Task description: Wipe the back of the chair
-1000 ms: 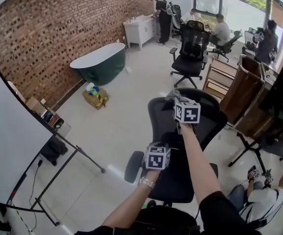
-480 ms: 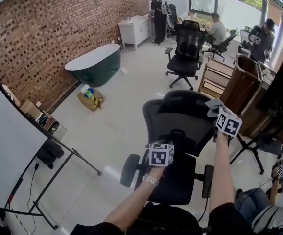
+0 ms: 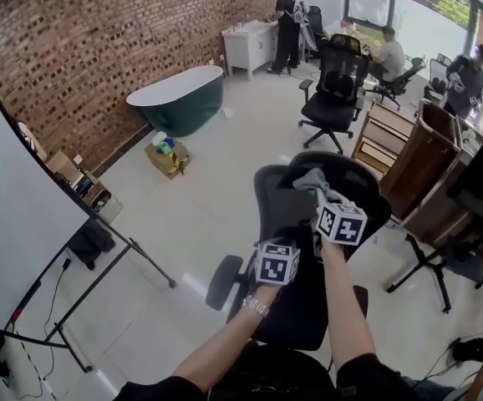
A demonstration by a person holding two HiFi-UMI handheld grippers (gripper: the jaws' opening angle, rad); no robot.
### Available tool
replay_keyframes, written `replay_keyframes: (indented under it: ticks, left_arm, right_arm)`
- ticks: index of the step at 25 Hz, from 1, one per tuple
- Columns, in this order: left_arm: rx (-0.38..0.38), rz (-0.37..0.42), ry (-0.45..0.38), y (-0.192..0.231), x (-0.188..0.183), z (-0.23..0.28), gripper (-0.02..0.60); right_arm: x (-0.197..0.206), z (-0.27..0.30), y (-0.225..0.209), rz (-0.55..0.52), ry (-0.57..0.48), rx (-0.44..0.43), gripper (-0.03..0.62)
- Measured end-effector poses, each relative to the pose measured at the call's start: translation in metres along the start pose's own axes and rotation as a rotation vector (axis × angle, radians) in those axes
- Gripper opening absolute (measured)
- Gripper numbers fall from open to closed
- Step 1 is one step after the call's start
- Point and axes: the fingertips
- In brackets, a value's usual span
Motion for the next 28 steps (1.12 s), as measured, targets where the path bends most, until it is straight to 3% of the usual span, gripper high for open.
replay_keyframes:
  ticks: [4, 7, 13, 19, 23, 25, 28]
  left_arm:
    - [-0.052, -0.027, 0.011, 0.016, 0.018, -0.009, 0.069]
    - [-0.074, -0.046, -0.003, 0.025, 0.018, -0.018, 0.069]
    - [-0.05, -0.052, -0.011, 0.019, 0.018, -0.014, 0.069]
    - [0.031, -0.02, -0.004, -0.023, 0.013, 0.005, 0.069]
    - [0.062, 0.001, 0.005, -0.037, 0.016, 0.012, 0.069]
    - [0.064, 0.001, 0.024, -0.038, 0.023, 0.013, 0.069]
    - [0.046, 0.005, 0.017, -0.031, 0.022, 0.008, 0.069]
  right_arm:
    - [0.037, 0.06, 0.05, -0.044, 0.121, -0.088, 0.041]
    - [0.041, 0.079, 0.035, -0.044, 0.149, -0.052, 0.041]
    - [0.038, 0.038, -0.08, 0.071, 0.086, 0.178, 0.04]
    - [0.041, -0.067, -0.183, 0.202, -0.047, 0.401, 0.04]
    - [0.056, -0.125, -0.228, 0.281, -0.118, 0.57, 0.037]
    - [0.056, -0.131, -0.216, 0.311, -0.154, 0.54, 0.037]
    - [0.054, -0.104, -0.15, 0.237, -0.151, 0.412, 0.037]
Point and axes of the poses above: the fingertips, and each gripper's own axes: z forward along the fingers, y to its left, x out of its underside, and after that the axes turned 4 degrees about y, right-handed
